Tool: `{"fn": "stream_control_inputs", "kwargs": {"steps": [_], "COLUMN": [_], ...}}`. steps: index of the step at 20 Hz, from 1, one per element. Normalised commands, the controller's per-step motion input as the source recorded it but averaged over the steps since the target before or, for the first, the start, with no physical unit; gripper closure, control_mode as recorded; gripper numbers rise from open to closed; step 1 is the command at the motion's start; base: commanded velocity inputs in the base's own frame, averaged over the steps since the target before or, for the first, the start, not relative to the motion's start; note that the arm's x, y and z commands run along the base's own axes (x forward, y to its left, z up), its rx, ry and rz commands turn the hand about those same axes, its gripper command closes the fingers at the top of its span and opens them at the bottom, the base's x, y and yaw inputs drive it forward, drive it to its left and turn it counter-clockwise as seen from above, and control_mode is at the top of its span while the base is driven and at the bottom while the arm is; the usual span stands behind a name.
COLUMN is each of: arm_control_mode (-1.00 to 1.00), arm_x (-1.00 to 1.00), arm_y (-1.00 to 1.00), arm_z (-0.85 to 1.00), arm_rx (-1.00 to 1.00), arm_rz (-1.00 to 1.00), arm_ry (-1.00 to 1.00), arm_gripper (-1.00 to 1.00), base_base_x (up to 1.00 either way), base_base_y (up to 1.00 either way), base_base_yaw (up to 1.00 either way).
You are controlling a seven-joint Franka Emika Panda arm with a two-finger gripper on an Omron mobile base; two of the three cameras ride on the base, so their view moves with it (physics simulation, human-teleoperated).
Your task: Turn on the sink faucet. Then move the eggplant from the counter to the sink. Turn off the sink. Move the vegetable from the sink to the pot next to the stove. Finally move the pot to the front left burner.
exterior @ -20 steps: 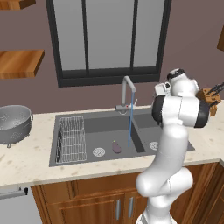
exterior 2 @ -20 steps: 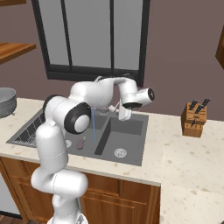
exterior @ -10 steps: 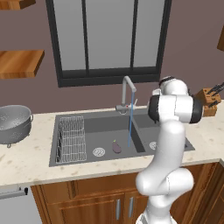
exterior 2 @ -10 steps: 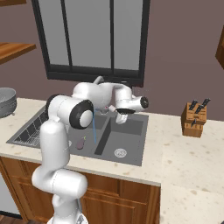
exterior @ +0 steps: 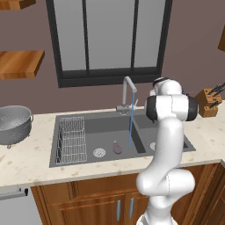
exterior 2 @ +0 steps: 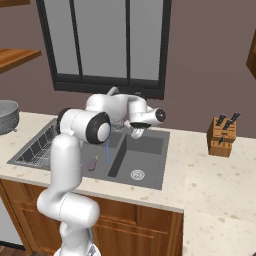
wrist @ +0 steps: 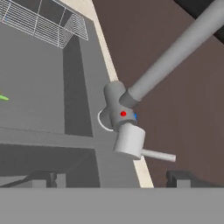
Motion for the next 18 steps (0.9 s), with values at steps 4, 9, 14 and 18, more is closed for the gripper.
{"fn": "stream_control_inputs", "kwargs": {"steps": [4,9,14,18], "arm_control_mode": [-1.00,-1.00,-1.00,-1.00], "arm_x": [0.31,0.38,0.33,0.29], "arm_y": [0.00,0.01,0.03,0.00], "arm_z": [-0.06,-0.18,-0.20,-0.13], "arm_rx": [0.01,0.00,0.00,0.01], "arm_rz": [0.00,0.01,0.02,0.00], "arm_ry": [0.06,0.15,0.22,0.20], "arm_gripper": [-1.00,-1.00,-1.00,-1.00], "base_base_x": [0.00,0.00,0.00,0.00], "base_base_y": [0.00,0.00,0.00,0.00], "base_base_yaw": [0.00,0.00,0.00,0.00]}}
